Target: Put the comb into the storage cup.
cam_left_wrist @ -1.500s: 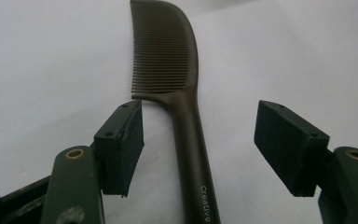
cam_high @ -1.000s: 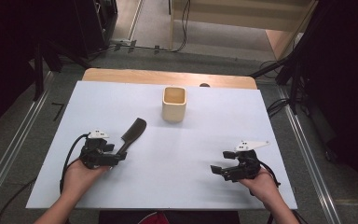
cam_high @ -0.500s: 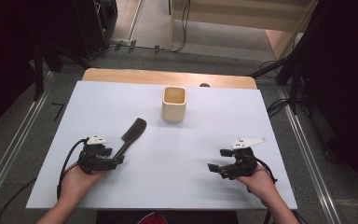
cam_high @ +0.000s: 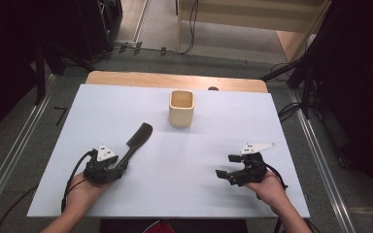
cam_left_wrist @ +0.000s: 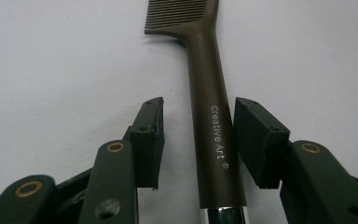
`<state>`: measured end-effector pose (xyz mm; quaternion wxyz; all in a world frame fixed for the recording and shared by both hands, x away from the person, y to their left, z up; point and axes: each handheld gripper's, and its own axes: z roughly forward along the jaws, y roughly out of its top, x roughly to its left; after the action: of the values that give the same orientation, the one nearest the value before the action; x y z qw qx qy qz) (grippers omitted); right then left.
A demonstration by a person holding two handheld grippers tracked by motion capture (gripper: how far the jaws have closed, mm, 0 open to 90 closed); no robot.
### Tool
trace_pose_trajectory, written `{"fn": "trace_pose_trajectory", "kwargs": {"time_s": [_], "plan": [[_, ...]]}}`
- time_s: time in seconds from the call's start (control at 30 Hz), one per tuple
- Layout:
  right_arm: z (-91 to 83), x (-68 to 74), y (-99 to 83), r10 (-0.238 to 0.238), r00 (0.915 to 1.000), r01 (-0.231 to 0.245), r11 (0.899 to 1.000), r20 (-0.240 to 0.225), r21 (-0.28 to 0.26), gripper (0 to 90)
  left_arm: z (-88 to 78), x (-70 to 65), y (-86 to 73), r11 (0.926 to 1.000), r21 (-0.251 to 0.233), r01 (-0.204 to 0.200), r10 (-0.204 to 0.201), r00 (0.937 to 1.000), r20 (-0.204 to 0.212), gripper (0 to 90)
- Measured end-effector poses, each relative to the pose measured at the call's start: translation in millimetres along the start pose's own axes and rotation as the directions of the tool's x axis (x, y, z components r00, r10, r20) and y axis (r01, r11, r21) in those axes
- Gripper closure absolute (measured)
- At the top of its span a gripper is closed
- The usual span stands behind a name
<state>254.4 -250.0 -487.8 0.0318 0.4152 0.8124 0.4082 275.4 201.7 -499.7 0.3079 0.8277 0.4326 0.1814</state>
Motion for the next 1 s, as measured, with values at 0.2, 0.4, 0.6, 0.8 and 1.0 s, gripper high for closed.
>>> {"fn": "trace_pose_trajectory", "kwargs": {"time_s": [0.2, 0.4, 0.6, 0.8, 1.0], "plan": [[-0.4, 0.0, -0.2, 0.001, 1.0, -0.001, 1.0, 0.001, -0.001, 12.6, 0.3, -3.7, 0.9, 1.0, 0.001, -0.003, 0.003, 1.0, 0.006, 66.6], [-0.4, 0.0, -0.3, -0.001, 1.0, 0.001, 1.0, 0.001, -0.002, 12.6, 0.6, -1.8, 1.4, 0.9995, 0.002, 0.032, -0.032, 0.9991, 0.028, 73.2], [-0.3, 0.0, -0.1, -0.002, 1.0, 0.002, 1.0, -0.001, -0.002, 12.7, 0.6, 0.6, 5.4, 0.9983, 0.026, 0.051, -0.052, 0.9978, 0.042, 73.6], [0.3, -0.1, 0.0, -0.007, 1.0, 0.007, 1.0, -0.004, 0.0, 12.7, 0.4, 5.8, 7.0, 0.9954, 0.033, 0.09, -0.092, 0.993, 0.073, 73.8], [-0.1, 0.0, -0.1, -0.004, 1.0, 0.004, 1.0, -0.003, 0.001, 12.6, 0.4, 8.3, 8.8, 0.9945, 0.039, 0.097, -0.101, 0.9909, 0.089, 73.9]]}}
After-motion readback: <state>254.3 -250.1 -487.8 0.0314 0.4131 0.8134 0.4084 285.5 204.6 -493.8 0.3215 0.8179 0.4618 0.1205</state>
